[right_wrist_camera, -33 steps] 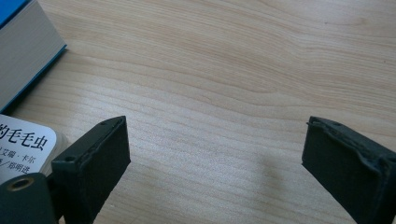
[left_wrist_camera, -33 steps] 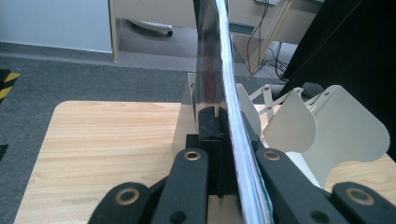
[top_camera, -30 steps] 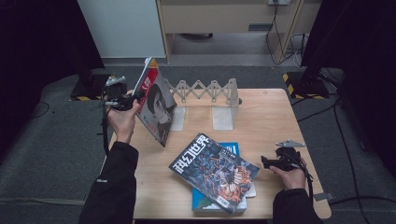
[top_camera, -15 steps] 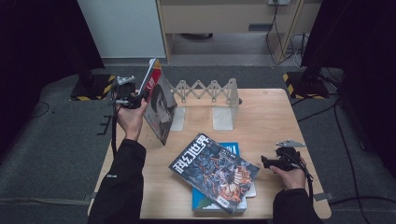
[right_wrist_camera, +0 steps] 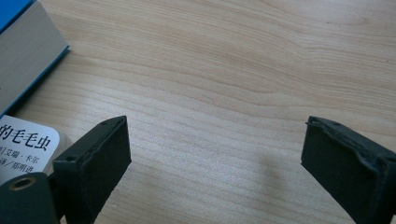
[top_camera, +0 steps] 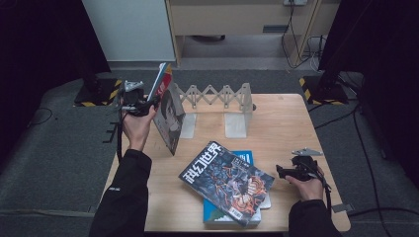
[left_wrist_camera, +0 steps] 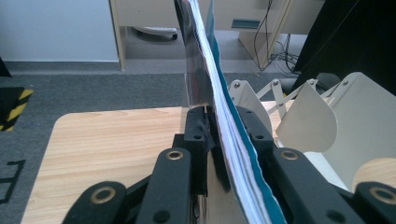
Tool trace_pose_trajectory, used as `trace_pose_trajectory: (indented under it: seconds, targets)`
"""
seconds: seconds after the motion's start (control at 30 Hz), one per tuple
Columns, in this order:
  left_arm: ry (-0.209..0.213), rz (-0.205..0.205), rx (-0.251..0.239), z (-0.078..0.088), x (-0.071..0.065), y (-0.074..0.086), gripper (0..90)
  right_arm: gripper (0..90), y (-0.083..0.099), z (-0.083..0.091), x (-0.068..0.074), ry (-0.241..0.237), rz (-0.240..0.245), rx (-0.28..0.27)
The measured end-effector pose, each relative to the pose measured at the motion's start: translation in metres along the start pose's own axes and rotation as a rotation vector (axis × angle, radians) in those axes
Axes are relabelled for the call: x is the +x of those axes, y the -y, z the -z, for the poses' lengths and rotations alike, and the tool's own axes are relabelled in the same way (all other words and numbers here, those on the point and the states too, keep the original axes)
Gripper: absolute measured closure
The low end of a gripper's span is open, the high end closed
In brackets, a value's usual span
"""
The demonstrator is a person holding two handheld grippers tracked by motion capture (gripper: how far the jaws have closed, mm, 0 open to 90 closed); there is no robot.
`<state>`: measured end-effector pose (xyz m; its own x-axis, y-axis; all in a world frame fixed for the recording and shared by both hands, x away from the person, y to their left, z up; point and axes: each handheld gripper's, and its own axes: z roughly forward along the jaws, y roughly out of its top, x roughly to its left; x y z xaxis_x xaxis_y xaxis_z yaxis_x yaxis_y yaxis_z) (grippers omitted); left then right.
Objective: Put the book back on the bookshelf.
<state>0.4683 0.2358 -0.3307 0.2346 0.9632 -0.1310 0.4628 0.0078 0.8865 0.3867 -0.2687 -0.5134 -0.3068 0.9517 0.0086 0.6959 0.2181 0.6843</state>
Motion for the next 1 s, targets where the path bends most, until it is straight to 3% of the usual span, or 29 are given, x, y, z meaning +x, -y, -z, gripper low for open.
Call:
trace_pose_trajectory:
  seconds: [0.2,0.63,0.87,1.0]
  targets:
    - [-0.038,0.000,-0.021,-0.001,-0.002,0.002,84.9,8.2,0.000,0.000,0.000,-0.001,-0.001,0.001]
    - [-0.097,-0.031,-0.104,-0.009,-0.012,-0.001,85.8,8.4,-0.001,-0.001,0.001,0.001,0.004,-0.007]
    - [-0.131,-0.103,-0.120,-0.007,-0.016,0.006,85.7,8.5,-0.001,-0.001,0.001,-0.002,0.012,-0.002]
    - [-0.136,-0.111,-0.125,-0.004,-0.014,0.012,85.7,8.6,-0.001,-0.001,0.001,0.001,0.010,-0.001]
